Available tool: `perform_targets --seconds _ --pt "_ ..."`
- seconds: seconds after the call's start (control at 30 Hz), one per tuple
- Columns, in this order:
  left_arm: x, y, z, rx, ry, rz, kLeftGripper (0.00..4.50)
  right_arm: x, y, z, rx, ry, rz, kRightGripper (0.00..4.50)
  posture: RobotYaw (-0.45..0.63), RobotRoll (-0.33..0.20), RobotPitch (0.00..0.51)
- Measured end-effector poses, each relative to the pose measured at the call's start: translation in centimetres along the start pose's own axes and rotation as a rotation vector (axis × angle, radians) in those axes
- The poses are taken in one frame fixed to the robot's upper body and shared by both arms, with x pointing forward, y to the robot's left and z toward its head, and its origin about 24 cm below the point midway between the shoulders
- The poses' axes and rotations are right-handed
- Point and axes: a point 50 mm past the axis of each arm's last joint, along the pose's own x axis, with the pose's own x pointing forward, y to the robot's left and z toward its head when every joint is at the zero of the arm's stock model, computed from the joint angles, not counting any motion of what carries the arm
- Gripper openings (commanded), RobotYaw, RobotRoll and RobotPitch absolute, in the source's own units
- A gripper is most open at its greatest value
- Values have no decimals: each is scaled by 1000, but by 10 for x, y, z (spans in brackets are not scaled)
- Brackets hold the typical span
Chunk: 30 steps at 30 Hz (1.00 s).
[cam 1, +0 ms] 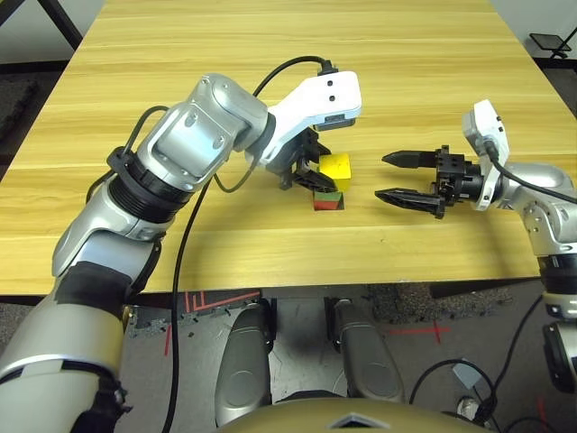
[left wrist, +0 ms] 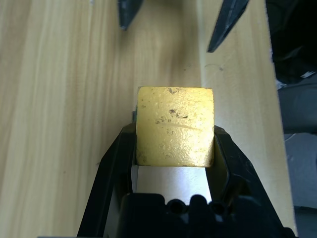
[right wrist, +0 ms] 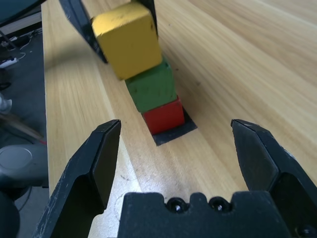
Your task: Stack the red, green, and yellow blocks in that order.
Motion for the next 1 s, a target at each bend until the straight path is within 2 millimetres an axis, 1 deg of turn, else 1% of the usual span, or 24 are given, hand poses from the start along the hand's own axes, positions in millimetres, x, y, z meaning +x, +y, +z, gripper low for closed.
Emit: perform_targets --seconds 0.4,0.5,0.53,0.63,0.87,1.0 --pt "-2 1 -1 15 12 9 2016 0 0 0 4 2 0 4500 -35 122 210" --pt "-1 1 -1 16 11 8 3103 0 0 0 4 2 0 4500 -38 122 212" --pt "-1 1 -1 16 11 8 3321 0 0 0 5 2 0 4500 -39 121 214" --pt "-1 1 -1 20 8 7 4457 0 0 0 5 2 0 4500 -40 121 216" --pt "1 0 0 23 3 6 4457 0 0 0 7 1 -2 4500 -30 111 215" --pt "-6 1 -3 1 -5 15 4457 -1 0 1 3 3 0 4500 -17 103 212"
